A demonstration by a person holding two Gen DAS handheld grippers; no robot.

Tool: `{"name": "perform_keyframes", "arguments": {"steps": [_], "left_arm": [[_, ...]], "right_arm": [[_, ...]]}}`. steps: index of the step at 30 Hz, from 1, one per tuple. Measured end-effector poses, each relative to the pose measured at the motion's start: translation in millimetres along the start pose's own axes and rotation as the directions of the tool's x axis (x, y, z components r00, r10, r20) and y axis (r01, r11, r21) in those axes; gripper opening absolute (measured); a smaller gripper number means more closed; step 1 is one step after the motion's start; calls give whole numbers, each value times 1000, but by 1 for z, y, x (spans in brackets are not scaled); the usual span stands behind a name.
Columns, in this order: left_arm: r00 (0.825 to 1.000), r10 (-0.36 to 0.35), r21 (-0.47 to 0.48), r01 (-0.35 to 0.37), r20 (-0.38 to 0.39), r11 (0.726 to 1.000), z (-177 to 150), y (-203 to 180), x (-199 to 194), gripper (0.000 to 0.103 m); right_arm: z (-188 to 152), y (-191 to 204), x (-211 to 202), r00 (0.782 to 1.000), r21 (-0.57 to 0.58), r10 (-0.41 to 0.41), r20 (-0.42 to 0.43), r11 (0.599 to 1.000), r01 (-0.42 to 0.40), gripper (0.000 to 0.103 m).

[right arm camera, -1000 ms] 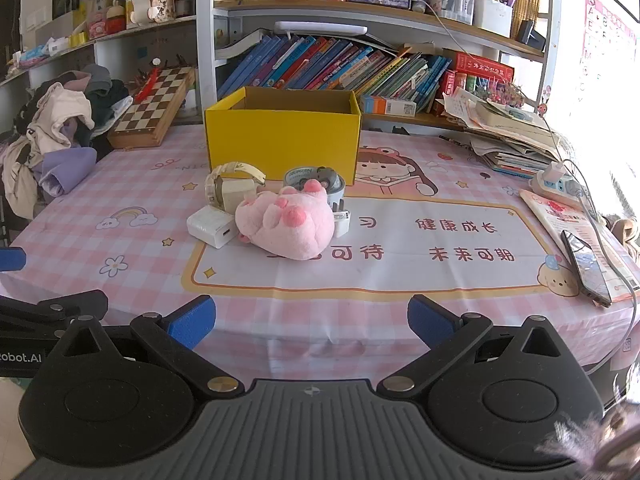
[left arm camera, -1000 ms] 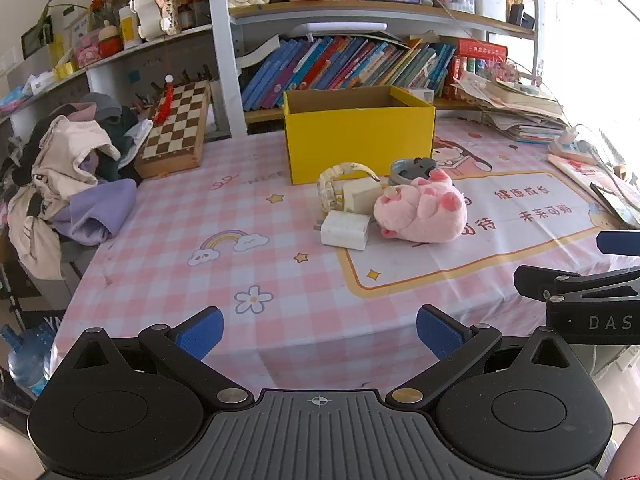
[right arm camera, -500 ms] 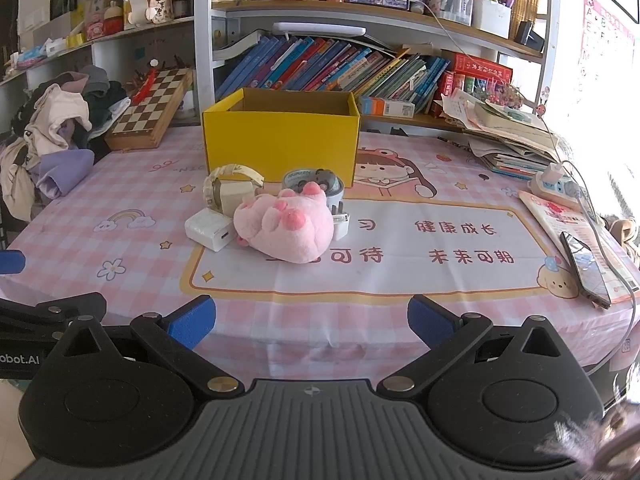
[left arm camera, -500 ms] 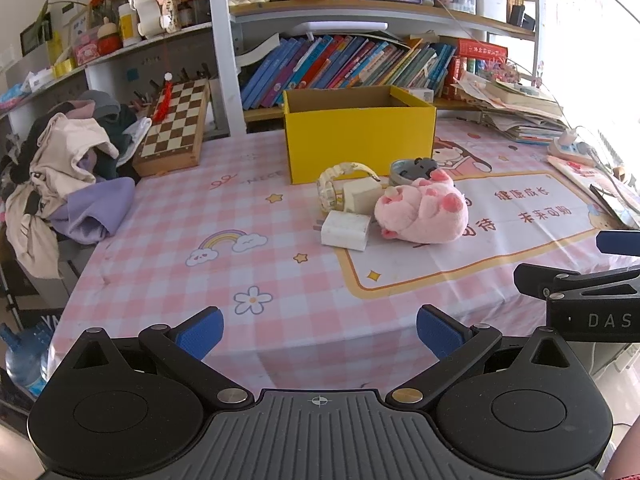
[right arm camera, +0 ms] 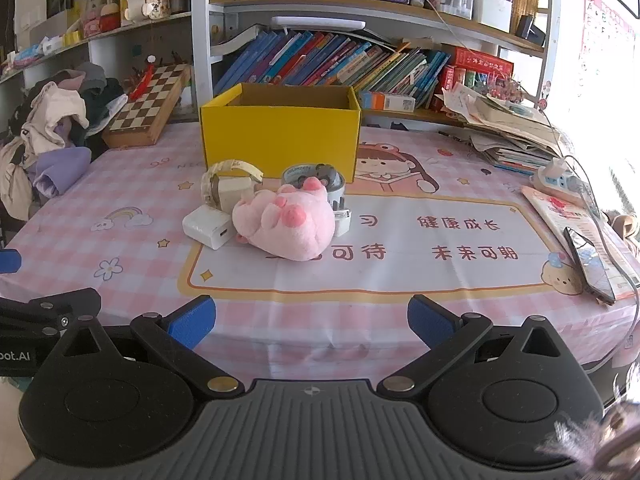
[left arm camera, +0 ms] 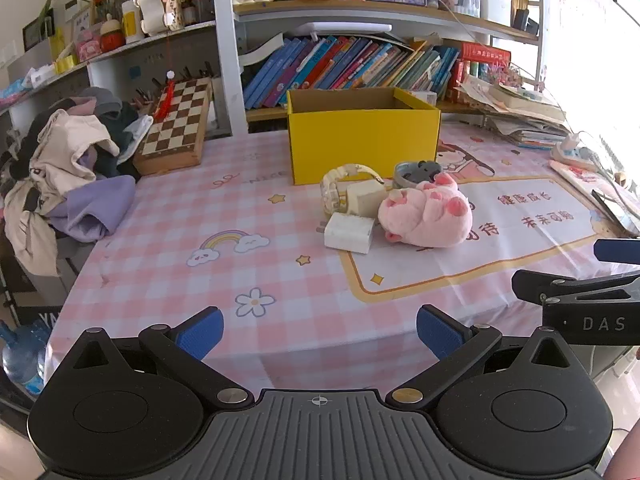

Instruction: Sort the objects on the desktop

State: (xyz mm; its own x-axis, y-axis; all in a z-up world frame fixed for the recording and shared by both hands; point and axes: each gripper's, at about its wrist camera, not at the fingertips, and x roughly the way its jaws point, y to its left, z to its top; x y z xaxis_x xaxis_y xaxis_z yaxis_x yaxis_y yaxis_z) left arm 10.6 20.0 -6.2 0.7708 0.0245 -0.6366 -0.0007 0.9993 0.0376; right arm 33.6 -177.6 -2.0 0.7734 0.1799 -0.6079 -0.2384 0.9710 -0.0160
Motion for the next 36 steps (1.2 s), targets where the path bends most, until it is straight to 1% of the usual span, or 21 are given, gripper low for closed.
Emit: {"name": "perform_keyframes", "arguments": {"steps": [4, 9, 15, 21, 27, 36], "left_arm": [[1000, -13, -7, 13, -2, 1000, 1, 1, 1, 103], [1000, -6, -4, 6, -3, 1000, 3, 1, 1, 103], [1000, 7, 25, -7, 16, 1000, 5, -1, -4, 103], [1000, -8, 36, 8, 25, 999, 6, -3, -9, 103], [1000, 2, 39, -3, 25, 999, 6, -5, -9, 103], [999, -25, 24, 24, 30, 999, 7, -1, -9, 103]], "right_arm": [[2, 1, 2, 1000, -5, 5, 2, 1000, -5, 103], [2, 0, 3, 1000, -4, 17, 5, 1000, -17, 103], [3, 1, 2, 999, -4, 35, 17, 999, -35, 103], [3, 5, -1, 998, -34, 57, 26, 998, -57, 103], [3, 5, 0, 998, -35, 53, 21, 998, -52, 103], [3, 4, -2, 999, -30, 38, 25, 999, -37, 103]]}}
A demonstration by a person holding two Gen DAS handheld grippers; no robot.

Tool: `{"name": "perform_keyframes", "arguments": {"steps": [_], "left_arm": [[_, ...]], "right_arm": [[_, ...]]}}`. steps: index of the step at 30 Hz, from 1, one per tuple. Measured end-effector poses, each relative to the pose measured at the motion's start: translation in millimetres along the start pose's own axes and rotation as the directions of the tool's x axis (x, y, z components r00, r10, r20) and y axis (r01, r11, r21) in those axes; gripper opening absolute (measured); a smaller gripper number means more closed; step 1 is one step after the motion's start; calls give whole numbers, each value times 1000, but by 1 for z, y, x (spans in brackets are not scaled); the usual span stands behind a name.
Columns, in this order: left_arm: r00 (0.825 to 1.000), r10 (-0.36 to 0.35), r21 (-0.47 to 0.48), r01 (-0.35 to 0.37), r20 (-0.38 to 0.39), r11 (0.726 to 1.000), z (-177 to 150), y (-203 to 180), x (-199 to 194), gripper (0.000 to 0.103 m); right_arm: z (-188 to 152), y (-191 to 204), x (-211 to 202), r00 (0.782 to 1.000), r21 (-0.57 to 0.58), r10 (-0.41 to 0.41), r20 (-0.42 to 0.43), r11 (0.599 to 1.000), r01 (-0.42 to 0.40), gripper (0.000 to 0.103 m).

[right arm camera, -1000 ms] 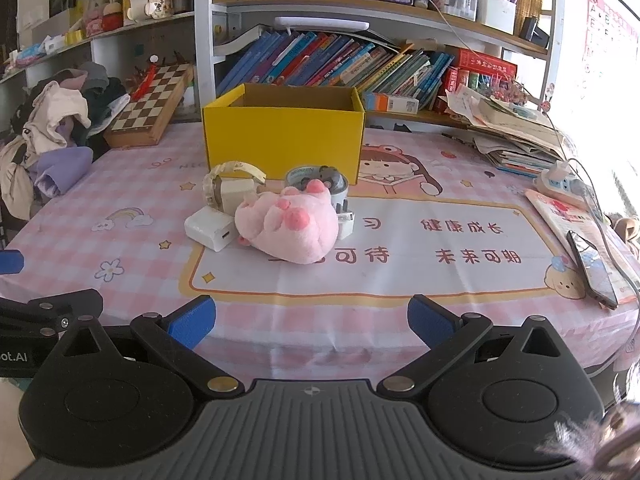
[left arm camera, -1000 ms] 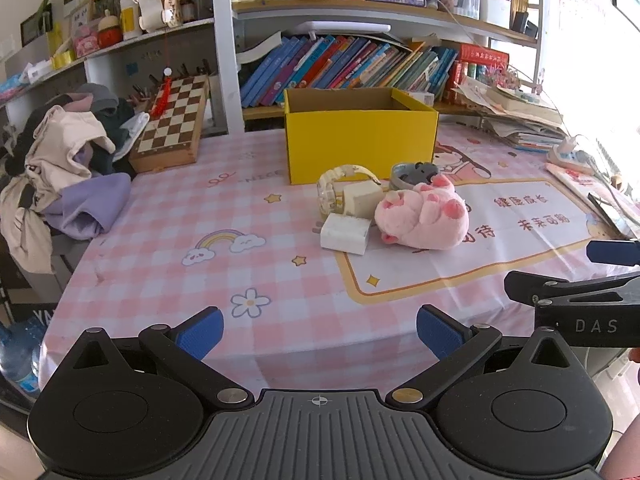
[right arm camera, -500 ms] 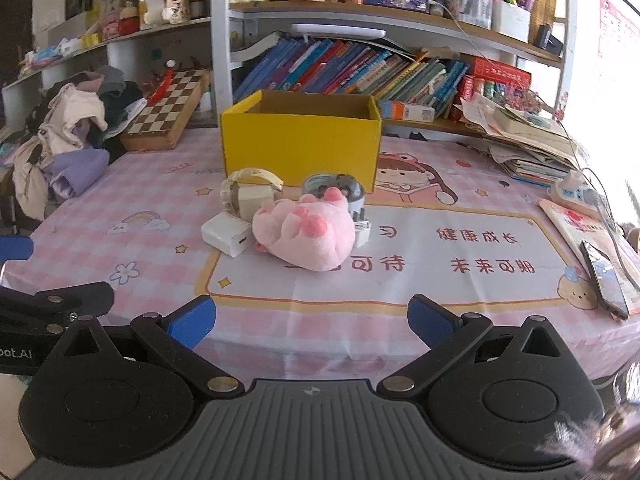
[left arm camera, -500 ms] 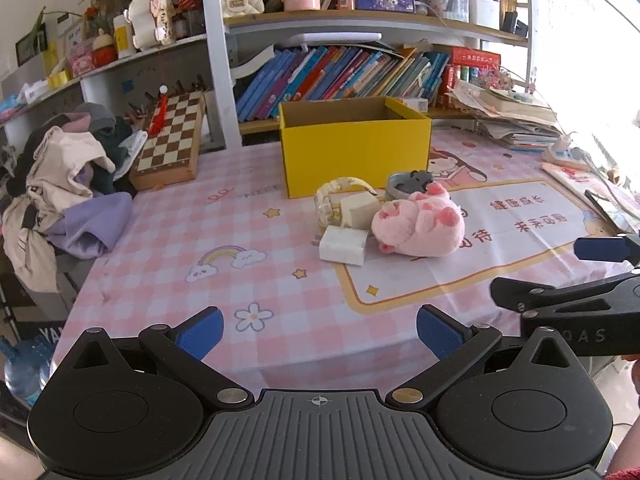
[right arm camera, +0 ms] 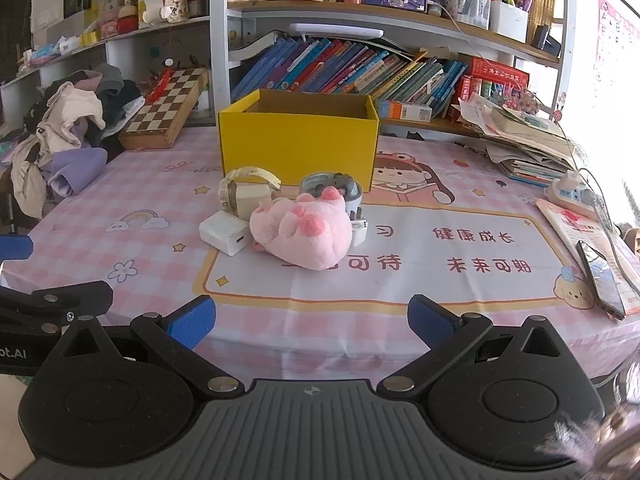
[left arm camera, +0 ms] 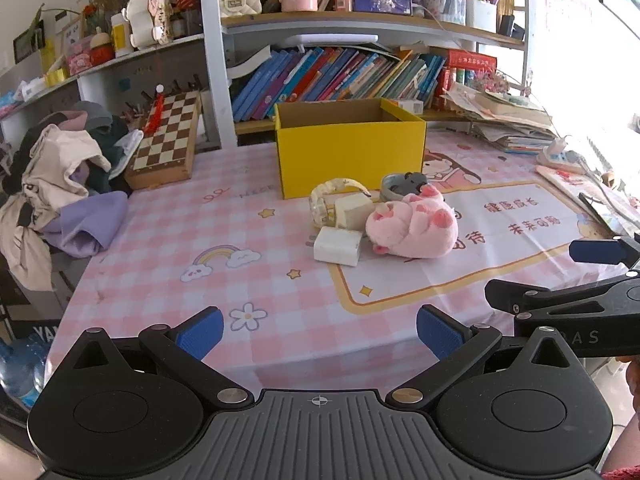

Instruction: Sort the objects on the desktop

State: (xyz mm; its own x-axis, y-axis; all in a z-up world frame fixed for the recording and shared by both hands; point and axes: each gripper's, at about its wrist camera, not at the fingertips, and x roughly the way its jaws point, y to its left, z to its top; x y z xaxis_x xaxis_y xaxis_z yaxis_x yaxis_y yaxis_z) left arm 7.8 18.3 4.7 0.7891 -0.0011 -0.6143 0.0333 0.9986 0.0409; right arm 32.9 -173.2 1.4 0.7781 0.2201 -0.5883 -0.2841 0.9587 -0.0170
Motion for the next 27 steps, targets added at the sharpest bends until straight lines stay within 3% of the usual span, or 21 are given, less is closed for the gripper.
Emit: {"name": "perform_keyframes", "arguments": {"steps": [27], "left_arm": [[1000, 10, -6, -10, -19, 1000, -7, 13, 2, 103]], "right_arm": [[3, 15, 1, 999, -27, -39, -20, 999, 38, 103]]}}
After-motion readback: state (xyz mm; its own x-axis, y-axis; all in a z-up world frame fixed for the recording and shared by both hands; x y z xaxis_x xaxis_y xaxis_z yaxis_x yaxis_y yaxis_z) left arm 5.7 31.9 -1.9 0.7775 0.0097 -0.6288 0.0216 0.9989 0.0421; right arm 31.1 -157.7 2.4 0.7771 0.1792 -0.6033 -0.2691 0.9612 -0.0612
